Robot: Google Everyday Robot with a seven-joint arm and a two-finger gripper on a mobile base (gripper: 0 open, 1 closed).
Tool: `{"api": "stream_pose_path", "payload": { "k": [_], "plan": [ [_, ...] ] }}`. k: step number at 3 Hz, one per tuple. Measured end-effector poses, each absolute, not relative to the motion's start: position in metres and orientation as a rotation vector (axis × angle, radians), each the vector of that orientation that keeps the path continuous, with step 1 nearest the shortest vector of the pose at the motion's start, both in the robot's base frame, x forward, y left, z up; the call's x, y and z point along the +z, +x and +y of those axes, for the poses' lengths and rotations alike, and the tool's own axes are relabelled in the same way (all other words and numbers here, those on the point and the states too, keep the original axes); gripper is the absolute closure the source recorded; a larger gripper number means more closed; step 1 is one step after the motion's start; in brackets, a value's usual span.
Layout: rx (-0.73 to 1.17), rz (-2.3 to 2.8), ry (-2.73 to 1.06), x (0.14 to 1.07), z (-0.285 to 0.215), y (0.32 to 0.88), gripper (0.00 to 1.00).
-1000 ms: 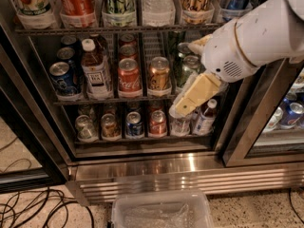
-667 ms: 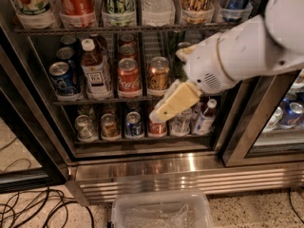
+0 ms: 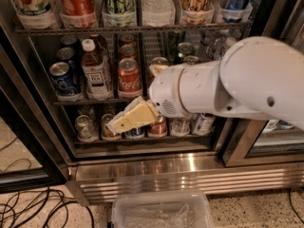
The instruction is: Pick blue plastic bottle from middle shelf of fridge
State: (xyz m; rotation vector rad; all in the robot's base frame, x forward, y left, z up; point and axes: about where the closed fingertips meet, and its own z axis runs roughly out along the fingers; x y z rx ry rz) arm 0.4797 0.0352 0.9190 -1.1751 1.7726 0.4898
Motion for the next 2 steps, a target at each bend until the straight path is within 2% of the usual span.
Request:
{"api": "stream_pose_path", "payload": {
  "k": [2],
  "plan": [
    [0.467,1.747,-1.134,0.9295,0.0404,0.4876,0.0]
  ]
}}
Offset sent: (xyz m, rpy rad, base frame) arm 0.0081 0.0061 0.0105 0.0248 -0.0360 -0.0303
